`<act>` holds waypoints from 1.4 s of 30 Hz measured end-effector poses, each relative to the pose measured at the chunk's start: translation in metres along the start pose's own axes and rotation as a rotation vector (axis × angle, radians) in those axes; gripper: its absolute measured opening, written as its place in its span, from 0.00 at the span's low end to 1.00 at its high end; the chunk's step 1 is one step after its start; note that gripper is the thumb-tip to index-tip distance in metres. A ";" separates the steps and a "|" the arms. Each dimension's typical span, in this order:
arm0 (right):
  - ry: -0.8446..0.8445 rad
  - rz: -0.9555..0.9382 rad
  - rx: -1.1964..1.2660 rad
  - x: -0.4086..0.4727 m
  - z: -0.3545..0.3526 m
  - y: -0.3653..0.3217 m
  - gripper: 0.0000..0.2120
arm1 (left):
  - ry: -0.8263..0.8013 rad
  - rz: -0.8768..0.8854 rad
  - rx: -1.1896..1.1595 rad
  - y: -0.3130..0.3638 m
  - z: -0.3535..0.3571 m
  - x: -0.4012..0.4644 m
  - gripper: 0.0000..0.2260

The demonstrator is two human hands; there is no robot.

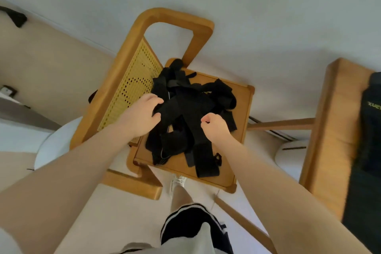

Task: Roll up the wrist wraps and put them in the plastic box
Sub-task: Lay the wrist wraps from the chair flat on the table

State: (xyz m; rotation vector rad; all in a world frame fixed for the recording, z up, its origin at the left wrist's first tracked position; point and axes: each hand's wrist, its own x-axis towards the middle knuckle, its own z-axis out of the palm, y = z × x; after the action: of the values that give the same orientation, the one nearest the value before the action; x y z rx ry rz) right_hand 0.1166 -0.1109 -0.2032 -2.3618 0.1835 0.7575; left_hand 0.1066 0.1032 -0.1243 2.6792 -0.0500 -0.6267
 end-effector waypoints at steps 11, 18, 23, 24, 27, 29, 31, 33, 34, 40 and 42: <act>0.102 -0.113 -0.349 0.143 0.026 -0.029 0.27 | -0.059 0.002 0.065 -0.064 0.040 0.150 0.24; 0.149 -0.072 -0.645 0.199 0.043 -0.014 0.28 | -0.244 0.240 0.389 -0.075 0.081 0.206 0.31; 0.091 -0.033 -0.772 0.217 0.048 -0.012 0.20 | -0.321 0.217 0.530 -0.079 0.111 0.229 0.35; 0.115 -0.034 -0.748 0.217 0.046 -0.012 0.20 | -0.331 0.206 0.532 -0.081 0.114 0.230 0.36; 0.217 -0.033 -0.599 0.208 0.033 -0.013 0.21 | -0.350 0.233 0.533 -0.085 0.115 0.229 0.40; 0.286 -0.026 -0.508 0.196 0.020 -0.015 0.19 | -0.405 0.266 0.568 -0.089 0.112 0.227 0.41; 0.383 0.023 -0.345 0.182 0.002 -0.019 0.17 | -0.485 0.251 0.618 -0.091 0.106 0.225 0.38; 0.501 0.055 -0.122 0.168 -0.018 -0.022 0.15 | -0.527 0.191 0.641 -0.087 0.098 0.225 0.35; 0.546 0.058 -0.001 0.161 -0.028 -0.024 0.14 | -0.529 0.169 0.625 -0.082 0.094 0.224 0.33; 0.544 0.074 0.390 0.100 -0.070 -0.057 0.06 | -0.295 0.223 -0.168 -0.019 0.050 0.197 0.23; 0.548 0.091 0.475 0.072 -0.078 -0.074 0.06 | -0.226 0.185 -0.508 0.005 0.022 0.175 0.21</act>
State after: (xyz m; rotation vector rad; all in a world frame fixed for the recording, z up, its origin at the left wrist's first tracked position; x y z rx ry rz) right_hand 0.2360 -0.0968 -0.1551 -2.0502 0.6312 0.0652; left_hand 0.2549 0.0699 -0.2138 2.0827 -0.1731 -0.7624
